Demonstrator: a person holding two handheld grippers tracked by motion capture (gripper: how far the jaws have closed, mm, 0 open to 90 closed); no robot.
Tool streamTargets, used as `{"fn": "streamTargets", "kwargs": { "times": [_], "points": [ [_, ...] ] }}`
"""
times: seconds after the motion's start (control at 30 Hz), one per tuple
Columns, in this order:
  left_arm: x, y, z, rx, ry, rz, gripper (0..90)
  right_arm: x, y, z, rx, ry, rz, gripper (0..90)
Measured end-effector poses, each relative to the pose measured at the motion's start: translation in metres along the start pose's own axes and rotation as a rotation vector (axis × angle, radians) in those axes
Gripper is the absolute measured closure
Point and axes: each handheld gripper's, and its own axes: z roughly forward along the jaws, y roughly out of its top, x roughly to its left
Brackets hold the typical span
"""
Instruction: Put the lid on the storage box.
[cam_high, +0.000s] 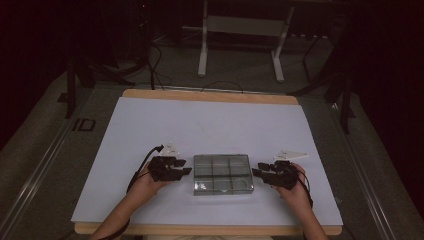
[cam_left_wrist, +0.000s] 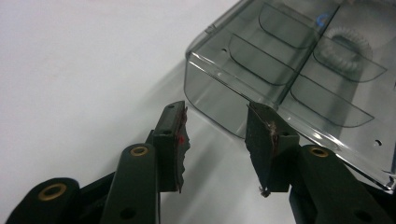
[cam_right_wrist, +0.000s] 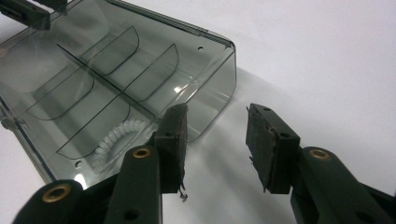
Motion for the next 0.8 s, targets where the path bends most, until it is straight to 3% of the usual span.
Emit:
{"fn": "streamTargets", "kwargs": {
  "times": [0.33, 0.57, 0.7, 0.8],
  "points": [
    [0.001, -0.001, -0.005, -0.025, 0.0, -0.007, 56.2, -0.005, 0.002, 0.0, -0.01, -0.001, 0.007, 53.1],
    [0.002, -0.003, -0.005, -0.034, 0.004, -0.006, 55.6, -0.011, 0.004, 0.002, -0.031, -0.006, 0.012, 44.6],
    [0.002, -0.005, -0.005, -0.02, 0.006, -0.017, 52.0, -0.012, 0.006, 0.003, -0.051, -0.016, 0.015, 37.3],
    [0.005, -0.006, -0.005, -0.033, -0.003, -0.043, 42.7, -0.013, 0.008, 0.001, -0.065, -0.019, 0.021, 30.9]
  ]
}}
